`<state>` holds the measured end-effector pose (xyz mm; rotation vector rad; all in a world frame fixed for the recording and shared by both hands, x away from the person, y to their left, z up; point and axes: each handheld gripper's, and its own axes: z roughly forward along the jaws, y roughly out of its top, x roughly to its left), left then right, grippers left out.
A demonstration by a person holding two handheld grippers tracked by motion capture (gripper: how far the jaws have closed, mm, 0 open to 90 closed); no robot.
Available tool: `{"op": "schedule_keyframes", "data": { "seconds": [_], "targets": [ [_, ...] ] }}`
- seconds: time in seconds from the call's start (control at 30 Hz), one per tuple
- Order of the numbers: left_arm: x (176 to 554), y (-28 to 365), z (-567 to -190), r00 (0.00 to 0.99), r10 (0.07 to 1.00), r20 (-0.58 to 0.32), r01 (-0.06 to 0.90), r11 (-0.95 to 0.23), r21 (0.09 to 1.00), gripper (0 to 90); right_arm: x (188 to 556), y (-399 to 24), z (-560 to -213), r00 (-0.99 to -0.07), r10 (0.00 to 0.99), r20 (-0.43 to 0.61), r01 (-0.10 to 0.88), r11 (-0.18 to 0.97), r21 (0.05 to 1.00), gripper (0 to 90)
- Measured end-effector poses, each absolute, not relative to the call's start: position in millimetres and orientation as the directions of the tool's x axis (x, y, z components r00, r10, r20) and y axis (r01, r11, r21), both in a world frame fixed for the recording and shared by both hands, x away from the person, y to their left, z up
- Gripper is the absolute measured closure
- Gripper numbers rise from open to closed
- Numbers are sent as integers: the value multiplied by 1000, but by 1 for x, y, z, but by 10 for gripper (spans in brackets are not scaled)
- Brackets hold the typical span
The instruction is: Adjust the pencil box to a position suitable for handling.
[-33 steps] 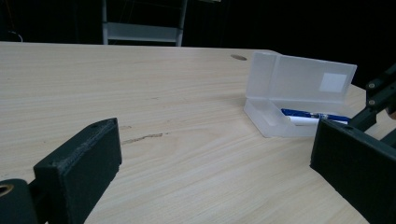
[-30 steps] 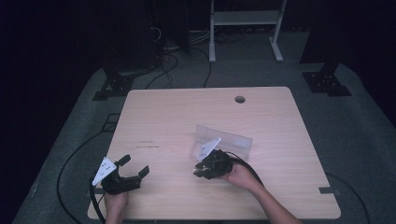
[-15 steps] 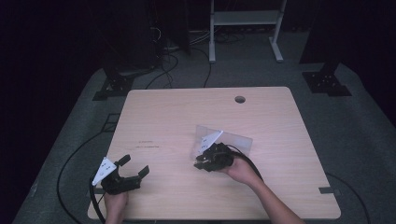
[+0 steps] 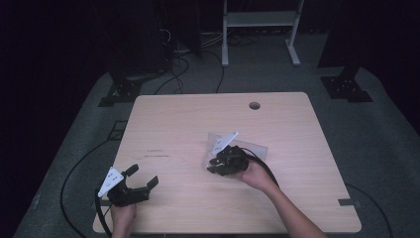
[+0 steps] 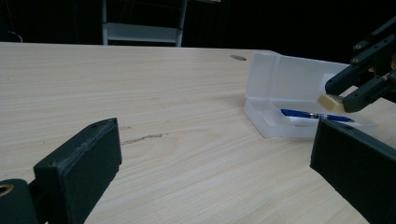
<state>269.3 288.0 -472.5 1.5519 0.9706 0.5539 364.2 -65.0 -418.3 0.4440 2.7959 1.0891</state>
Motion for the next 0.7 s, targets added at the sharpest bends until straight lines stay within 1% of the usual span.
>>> {"op": "schedule_keyframes", "data": {
  "seconds": [0.17,0.7],
  "targets": [
    [269,288,-473,545,822,-164,277,8,961,11,370,-64,-417,-949,316,-6,229,702,674,680],
    [270,288,-473,546,821,-167,277,11,961,11,390,-60,-425,-923,384,-6,286,697,658,680]
  ]
}}
